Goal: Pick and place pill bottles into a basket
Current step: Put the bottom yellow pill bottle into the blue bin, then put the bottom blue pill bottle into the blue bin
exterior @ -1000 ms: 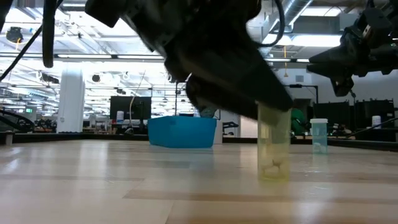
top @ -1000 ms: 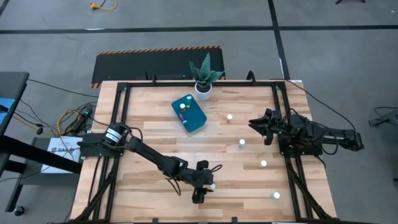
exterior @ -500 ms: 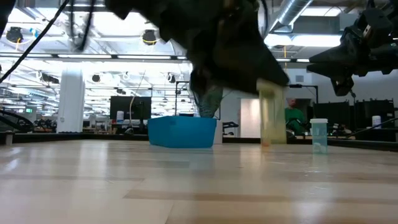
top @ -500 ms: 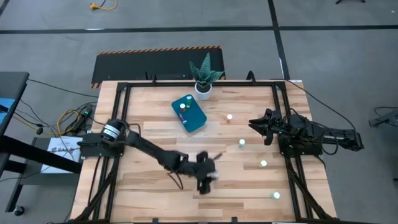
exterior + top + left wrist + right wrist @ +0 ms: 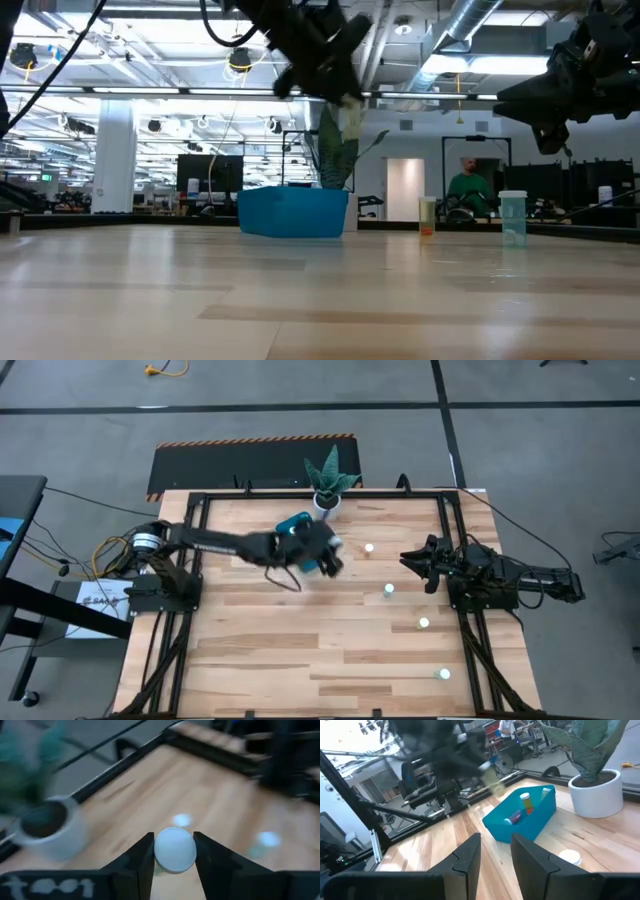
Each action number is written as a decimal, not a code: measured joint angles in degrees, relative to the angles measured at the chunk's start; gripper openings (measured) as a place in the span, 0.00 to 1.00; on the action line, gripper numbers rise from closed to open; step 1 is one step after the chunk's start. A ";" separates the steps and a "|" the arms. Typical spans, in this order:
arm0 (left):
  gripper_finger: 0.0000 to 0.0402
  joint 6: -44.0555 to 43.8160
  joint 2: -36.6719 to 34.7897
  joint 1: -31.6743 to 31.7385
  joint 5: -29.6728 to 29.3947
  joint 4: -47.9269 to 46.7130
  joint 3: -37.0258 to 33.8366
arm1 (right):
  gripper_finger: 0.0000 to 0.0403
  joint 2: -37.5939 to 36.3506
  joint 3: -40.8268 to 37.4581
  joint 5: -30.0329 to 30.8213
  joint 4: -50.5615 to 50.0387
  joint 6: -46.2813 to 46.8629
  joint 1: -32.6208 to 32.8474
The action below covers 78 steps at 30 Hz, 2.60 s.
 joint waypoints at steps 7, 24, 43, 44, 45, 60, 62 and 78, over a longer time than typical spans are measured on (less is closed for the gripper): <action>0.25 -1.58 -1.29 7.84 3.32 -7.72 -0.02 | 0.25 0.01 -0.02 0.02 0.03 0.01 -0.01; 0.27 -14.65 -0.61 10.31 5.14 -1.31 -10.76 | 0.25 0.02 -0.02 0.00 0.09 0.00 0.00; 0.27 -14.58 -0.63 10.04 4.70 4.08 -19.19 | 0.25 0.02 -0.04 0.00 0.13 0.02 -0.01; 0.27 -14.22 -0.63 10.04 4.44 4.06 -19.19 | 0.25 0.01 -0.04 0.00 0.14 0.00 0.00; 0.27 -14.13 -0.63 10.05 4.39 3.93 -19.19 | 0.25 0.00 -0.04 0.00 0.13 0.00 0.00; 0.45 -13.91 -0.63 10.17 4.46 3.79 -19.19 | 0.25 0.02 -0.04 -0.02 0.15 0.00 -0.01; 0.46 -14.19 -0.81 10.17 4.50 5.96 -19.19 | 0.25 0.02 -0.04 -0.02 0.15 0.02 0.00; 0.46 4.22 -35.11 5.95 -4.84 12.49 -16.14 | 0.25 0.01 -0.04 -0.02 0.15 0.02 -0.02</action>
